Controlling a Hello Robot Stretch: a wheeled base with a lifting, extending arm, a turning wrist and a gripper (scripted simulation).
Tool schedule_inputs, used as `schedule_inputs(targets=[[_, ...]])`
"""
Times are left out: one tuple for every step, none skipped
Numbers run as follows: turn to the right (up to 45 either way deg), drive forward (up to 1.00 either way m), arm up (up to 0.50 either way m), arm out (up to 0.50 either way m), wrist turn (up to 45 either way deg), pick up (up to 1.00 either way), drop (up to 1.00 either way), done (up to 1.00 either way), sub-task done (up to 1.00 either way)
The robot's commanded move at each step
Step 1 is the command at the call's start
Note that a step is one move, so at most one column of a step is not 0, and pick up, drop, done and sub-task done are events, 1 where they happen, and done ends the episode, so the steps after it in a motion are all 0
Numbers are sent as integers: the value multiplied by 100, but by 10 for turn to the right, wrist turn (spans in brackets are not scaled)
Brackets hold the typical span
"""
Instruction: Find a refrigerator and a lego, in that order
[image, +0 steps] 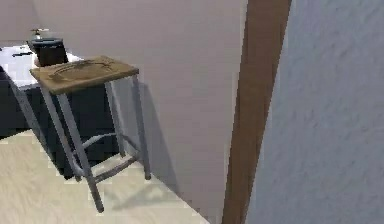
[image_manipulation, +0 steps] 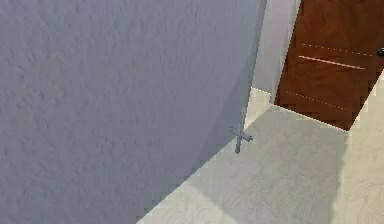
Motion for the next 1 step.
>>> schedule_inputs(targets=[[0, 10, 0, 0, 0, 0, 0, 0, 0]])
